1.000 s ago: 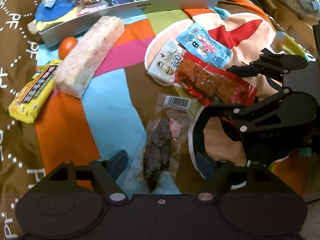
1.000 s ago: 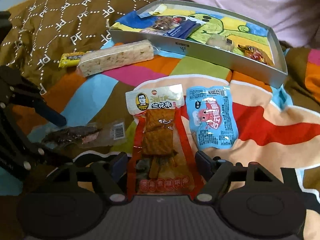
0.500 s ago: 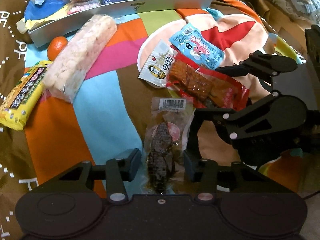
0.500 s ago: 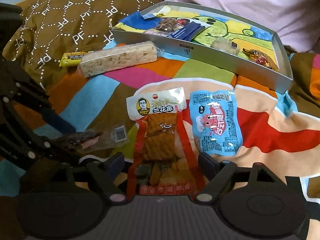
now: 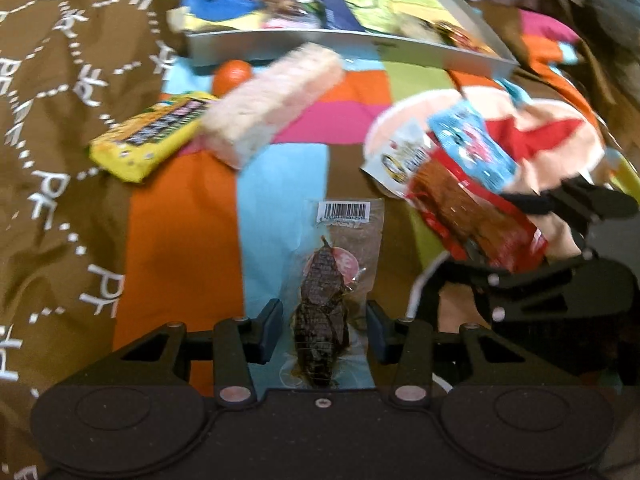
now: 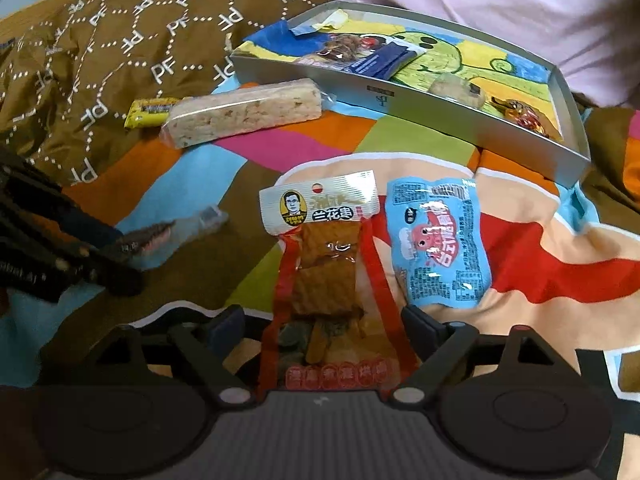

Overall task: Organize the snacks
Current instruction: 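Close the left tool on the jerky packet while the right tool grasps the red packet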

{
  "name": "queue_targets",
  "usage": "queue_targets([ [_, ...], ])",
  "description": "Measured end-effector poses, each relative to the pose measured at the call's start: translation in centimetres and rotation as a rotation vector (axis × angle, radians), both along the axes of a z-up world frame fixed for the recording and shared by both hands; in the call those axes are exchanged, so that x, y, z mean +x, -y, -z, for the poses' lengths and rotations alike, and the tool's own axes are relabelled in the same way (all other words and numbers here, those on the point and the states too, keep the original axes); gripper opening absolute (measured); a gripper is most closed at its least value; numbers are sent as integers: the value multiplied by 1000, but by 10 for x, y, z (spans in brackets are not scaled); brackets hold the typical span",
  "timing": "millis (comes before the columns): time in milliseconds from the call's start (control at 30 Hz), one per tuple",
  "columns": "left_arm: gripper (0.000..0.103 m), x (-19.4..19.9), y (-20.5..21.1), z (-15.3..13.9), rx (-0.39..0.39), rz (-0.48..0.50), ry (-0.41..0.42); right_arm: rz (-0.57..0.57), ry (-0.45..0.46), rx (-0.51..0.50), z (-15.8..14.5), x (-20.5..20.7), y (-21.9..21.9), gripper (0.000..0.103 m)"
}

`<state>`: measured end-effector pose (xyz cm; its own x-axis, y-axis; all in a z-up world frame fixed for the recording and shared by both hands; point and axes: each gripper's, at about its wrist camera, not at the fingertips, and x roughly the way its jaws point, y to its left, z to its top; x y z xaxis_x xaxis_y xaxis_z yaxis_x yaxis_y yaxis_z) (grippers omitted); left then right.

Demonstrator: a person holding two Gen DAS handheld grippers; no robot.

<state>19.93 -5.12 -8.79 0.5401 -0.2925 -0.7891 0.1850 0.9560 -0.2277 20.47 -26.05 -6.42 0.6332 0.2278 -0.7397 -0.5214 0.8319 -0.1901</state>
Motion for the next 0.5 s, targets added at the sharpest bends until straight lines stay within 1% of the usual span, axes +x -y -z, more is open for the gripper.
queue_targets([
  [67, 46, 0, 1, -1, 9, -23, 5, -1, 15, -25, 3, 1, -4, 89],
  [200, 46, -2, 4, 0, 15, -36, 13, 10, 41, -38, 9, 4, -12, 86],
  [267, 46, -3, 5, 0, 9, -44, 13, 20, 26, -27, 11, 9, -14, 80],
  [300, 46, -2, 5, 0, 5, -47, 12, 34, 5, -2, 11, 13, -13, 76],
  [367, 46, -2, 3, 0, -5, -51, 11, 56, -23, 26, 9, 15, -10, 74],
  [467, 46, -4, 1, 0, -18, -57, 12, 52, -25, 26, 7, 10, -9, 68],
  [500, 46, -5, 0, 0, -21, -60, 13, 46, -23, 28, 7, 8, -9, 63],
])
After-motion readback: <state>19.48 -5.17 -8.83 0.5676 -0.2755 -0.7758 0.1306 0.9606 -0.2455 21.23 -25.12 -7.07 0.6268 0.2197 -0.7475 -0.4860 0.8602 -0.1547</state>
